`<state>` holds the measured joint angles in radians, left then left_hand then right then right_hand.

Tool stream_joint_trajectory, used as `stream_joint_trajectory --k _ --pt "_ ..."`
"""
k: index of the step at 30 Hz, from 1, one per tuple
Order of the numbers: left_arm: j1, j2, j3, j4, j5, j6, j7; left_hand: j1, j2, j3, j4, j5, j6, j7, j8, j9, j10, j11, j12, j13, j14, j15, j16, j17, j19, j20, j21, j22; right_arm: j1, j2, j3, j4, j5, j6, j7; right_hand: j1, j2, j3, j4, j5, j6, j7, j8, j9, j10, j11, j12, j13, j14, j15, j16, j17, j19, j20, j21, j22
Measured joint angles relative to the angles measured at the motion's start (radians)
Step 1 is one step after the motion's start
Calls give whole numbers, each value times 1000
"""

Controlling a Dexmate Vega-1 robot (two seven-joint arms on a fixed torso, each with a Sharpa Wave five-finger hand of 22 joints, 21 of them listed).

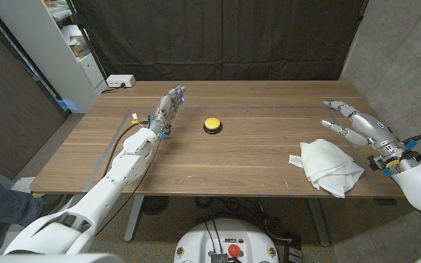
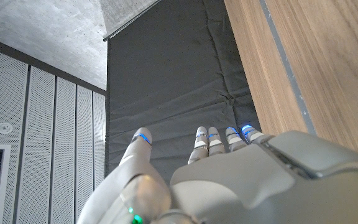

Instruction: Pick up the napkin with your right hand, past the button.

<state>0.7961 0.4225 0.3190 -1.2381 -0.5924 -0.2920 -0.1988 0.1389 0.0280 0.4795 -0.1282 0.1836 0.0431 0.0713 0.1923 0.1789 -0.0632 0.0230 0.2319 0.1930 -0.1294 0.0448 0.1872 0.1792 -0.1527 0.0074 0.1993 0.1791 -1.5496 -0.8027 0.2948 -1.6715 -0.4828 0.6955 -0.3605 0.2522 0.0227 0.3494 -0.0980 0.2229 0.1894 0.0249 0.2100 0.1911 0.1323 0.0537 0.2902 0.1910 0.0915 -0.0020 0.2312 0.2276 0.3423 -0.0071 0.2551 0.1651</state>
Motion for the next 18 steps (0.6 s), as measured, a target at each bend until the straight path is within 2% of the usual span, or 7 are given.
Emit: stream_joint_trajectory --k 18 --pt "-6 0 -2 8 -1 0 -7 0 0 0 0 0 0 0 0 0 0 0 0 0 0 0 0 0 0 0 0 0 -32 -28 -8 -19 -39 -42 -8 5 -5 1 -7 8 0 0 0 0 0 0 -12 0 0 0 0 -5 0 0 -8 0"
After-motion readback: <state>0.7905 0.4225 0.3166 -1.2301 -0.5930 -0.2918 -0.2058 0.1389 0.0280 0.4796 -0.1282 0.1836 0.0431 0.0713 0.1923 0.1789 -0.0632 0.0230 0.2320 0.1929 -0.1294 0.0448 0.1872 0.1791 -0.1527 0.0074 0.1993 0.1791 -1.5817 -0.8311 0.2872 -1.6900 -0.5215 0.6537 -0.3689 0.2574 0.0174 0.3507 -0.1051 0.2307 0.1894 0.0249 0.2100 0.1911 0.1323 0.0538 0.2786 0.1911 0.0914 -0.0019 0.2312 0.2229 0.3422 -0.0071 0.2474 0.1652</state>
